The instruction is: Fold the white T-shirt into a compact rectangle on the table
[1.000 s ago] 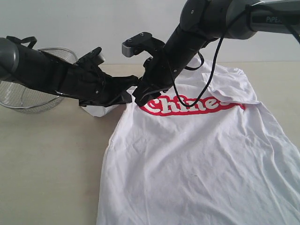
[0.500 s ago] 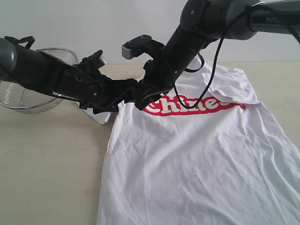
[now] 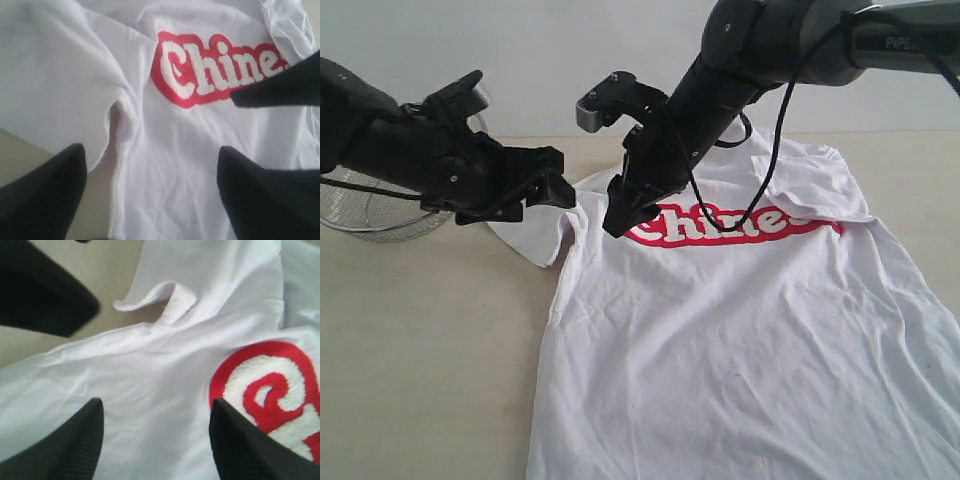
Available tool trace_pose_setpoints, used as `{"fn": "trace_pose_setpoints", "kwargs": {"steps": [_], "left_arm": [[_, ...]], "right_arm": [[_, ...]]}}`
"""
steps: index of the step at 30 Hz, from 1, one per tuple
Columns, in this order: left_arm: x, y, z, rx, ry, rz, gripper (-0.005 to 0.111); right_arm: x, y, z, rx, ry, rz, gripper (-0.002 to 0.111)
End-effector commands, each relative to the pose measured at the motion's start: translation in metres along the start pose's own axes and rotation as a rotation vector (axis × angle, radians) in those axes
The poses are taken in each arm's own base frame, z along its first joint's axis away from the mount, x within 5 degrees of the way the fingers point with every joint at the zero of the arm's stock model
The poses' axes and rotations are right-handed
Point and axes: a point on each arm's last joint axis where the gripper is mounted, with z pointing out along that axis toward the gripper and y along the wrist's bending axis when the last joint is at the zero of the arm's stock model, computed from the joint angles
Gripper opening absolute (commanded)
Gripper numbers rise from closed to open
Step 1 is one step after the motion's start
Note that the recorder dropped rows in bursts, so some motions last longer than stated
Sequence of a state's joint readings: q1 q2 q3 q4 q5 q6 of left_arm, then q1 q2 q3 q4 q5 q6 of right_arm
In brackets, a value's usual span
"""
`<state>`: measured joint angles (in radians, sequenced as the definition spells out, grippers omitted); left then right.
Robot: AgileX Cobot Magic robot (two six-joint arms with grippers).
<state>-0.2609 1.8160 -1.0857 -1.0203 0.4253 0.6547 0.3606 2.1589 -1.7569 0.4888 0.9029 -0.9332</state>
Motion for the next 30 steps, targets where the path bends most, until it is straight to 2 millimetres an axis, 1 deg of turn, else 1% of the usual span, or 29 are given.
{"fn": "trace_pose_setpoints", "kwargs": {"steps": [1,3,7,12,15,19,23,26,30], "left_arm": [[0.014,0.006,-0.028,-0.055,-0.054,-0.01,0.068],[0.023,0.011,-0.037,-0.076,-0.06,-0.02,0.068],[0.041,0.025,-0.053,-0.125,-0.072,-0.047,0.068],[0.064,0.044,-0.065,-0.196,-0.081,-0.113,0.068],[0.076,0.051,-0.071,-0.22,-0.077,-0.14,0.068],[0.084,0.058,-0.079,-0.256,-0.103,-0.158,0.068],[0.089,0.06,-0.083,-0.277,-0.116,-0.156,0.068],[0.09,0.06,-0.083,-0.276,-0.113,-0.157,0.068],[0.09,0.06,-0.083,-0.272,-0.108,-0.157,0.068]], "right_arm": [[-0.009,0.007,0.006,0.109,0.048,-0.231,0.055],[-0.013,0.01,0.008,0.131,0.039,-0.297,0.055],[-0.02,0.014,0.02,0.167,0.009,-0.404,0.055],[-0.02,0.022,0.045,0.151,0.024,-0.507,0.055],[-0.026,0.033,0.05,0.157,0.014,-0.57,0.055],[-0.038,0.049,0.056,0.181,-0.003,-0.688,0.055],[-0.045,0.051,0.057,0.238,-0.039,-0.749,0.055],[-0.044,0.05,0.06,0.242,-0.033,-0.795,0.055],[-0.037,0.047,0.075,0.241,-0.002,-0.837,0.055]]}}
